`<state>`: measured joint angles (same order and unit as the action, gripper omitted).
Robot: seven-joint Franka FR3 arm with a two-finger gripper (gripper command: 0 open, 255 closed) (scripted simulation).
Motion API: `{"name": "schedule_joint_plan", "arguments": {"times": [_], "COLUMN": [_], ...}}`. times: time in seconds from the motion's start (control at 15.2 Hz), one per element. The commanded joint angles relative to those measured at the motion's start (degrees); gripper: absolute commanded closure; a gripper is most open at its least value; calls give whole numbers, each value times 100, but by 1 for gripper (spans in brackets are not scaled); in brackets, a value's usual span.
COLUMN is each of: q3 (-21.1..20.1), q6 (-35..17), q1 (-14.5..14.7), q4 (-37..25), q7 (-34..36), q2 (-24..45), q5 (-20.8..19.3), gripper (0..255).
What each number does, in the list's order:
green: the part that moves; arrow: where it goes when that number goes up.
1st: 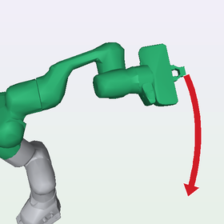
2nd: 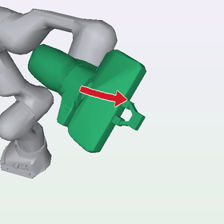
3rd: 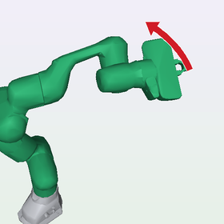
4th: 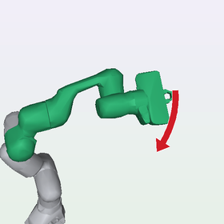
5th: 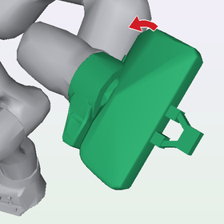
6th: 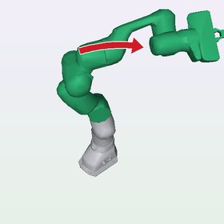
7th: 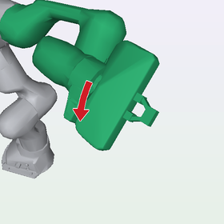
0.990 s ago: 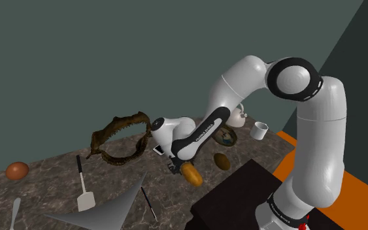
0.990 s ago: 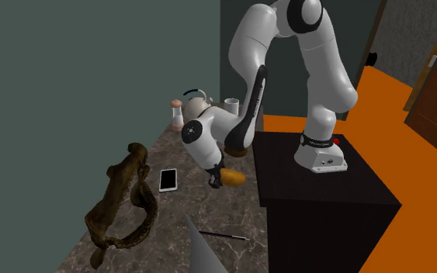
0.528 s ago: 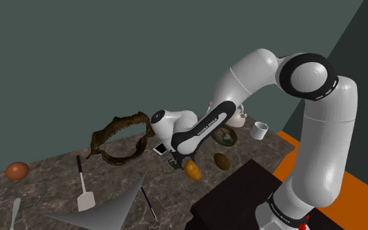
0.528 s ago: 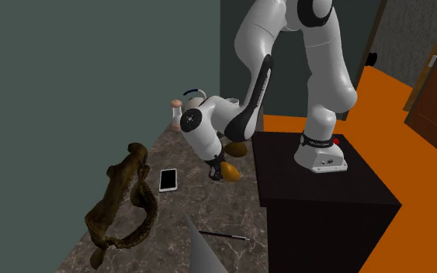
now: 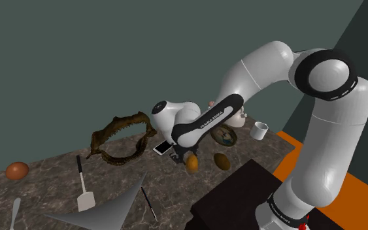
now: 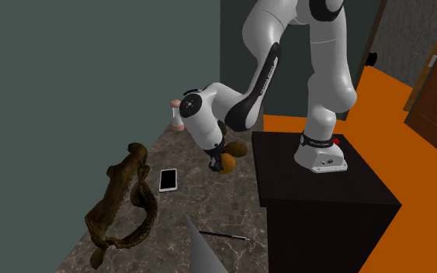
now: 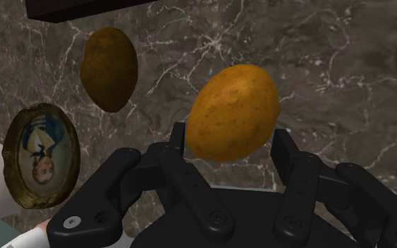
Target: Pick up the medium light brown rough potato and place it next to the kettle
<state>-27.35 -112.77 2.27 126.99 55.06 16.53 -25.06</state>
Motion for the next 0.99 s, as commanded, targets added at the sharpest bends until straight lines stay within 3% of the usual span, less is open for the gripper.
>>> {"name": "schedule_joint_plan", "arguments": {"times": [0.0, 0.92], "q3": [-33, -165], "q6": [132, 948], "q1": [-15, -97], "q4": [-41, -260], "q7": [-86, -624], "q2": [-122, -942], "q5": [86, 583], "gripper": [255, 255]}}
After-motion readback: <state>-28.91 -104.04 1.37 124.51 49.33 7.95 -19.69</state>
